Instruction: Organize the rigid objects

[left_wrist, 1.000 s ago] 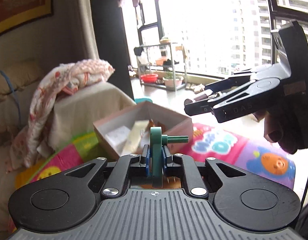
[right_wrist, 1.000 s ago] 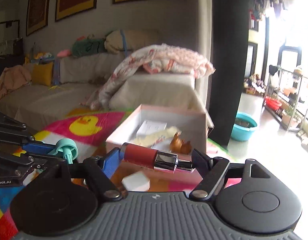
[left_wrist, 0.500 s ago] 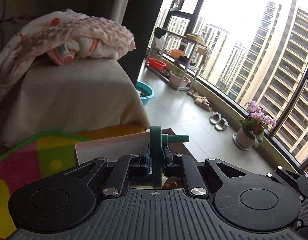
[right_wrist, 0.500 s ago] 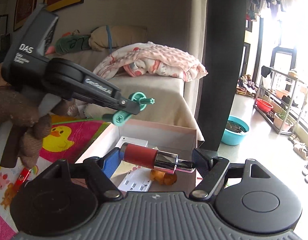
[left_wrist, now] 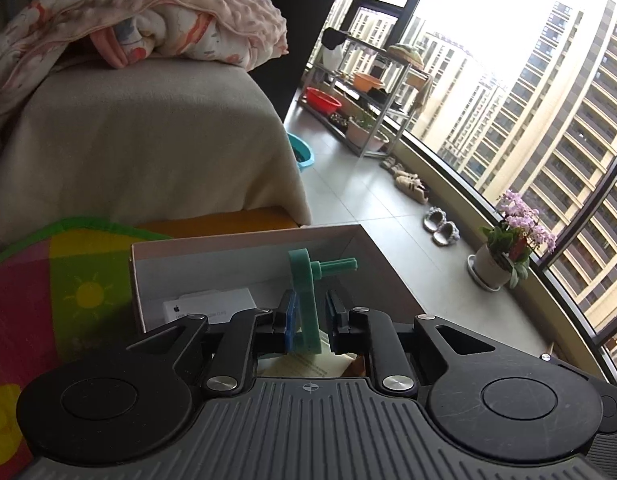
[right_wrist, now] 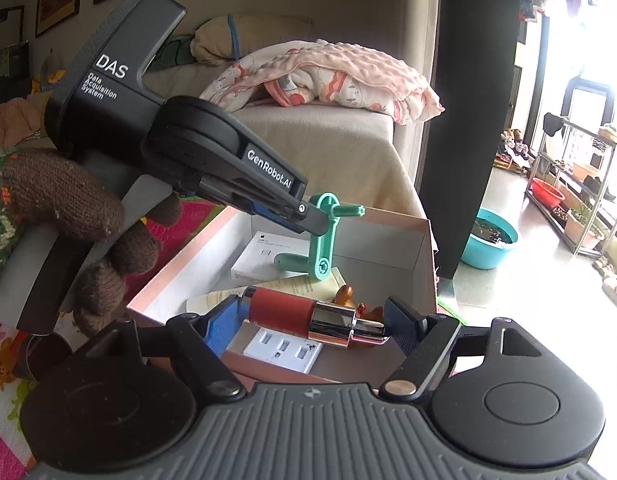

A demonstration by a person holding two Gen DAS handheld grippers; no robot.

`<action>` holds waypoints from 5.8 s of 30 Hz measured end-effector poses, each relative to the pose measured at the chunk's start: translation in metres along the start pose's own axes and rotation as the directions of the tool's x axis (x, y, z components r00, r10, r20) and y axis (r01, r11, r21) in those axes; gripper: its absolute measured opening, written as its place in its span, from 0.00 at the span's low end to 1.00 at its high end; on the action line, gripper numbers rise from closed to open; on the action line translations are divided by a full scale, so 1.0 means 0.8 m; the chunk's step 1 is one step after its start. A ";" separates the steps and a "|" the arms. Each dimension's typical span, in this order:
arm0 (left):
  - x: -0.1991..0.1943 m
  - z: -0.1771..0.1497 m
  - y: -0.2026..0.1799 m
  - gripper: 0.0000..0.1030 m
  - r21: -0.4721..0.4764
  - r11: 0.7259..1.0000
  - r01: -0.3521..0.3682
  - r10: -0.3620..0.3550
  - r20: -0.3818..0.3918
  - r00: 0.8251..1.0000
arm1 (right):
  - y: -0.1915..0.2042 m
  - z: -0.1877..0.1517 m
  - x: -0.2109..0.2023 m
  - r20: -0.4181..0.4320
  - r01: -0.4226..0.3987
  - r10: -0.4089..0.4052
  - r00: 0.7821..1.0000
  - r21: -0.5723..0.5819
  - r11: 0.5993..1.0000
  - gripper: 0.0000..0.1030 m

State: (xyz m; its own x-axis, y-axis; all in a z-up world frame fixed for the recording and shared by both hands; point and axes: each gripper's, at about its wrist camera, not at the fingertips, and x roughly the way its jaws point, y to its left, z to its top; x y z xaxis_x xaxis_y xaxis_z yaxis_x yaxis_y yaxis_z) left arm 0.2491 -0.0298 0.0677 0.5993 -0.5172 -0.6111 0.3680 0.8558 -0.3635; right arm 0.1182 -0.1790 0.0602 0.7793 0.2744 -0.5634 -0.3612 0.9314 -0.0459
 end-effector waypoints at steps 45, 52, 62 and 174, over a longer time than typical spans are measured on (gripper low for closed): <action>-0.147 -0.242 -0.061 0.17 0.190 0.925 -0.329 0.320 0.079 0.944 | 0.011 -0.133 -0.076 -0.020 -0.033 0.036 0.999 0.141 0.990 0.76; -0.135 -0.249 -0.070 0.26 0.234 0.918 -0.320 0.317 0.052 0.947 | 0.010 -0.133 -0.076 -0.020 -0.032 0.035 0.999 0.143 0.989 0.76; -0.130 -0.248 -0.074 0.51 0.232 0.933 -0.275 0.275 0.031 0.961 | 0.008 -0.133 -0.076 -0.018 -0.031 0.034 0.999 0.152 0.988 0.76; -0.192 -0.316 -0.069 0.42 0.198 0.950 -0.242 0.235 0.057 0.970 | 0.037 -0.109 -0.059 -0.081 -0.097 0.108 0.991 0.135 0.986 0.76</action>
State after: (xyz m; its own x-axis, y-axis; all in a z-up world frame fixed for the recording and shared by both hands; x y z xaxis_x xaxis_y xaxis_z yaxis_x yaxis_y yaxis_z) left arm -0.0432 0.0041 0.0041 0.7088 -0.3012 -0.6379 0.3455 0.9366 -0.0583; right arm 0.0260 -0.1854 0.0132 0.6915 0.3534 -0.6301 -0.3624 0.9242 0.1205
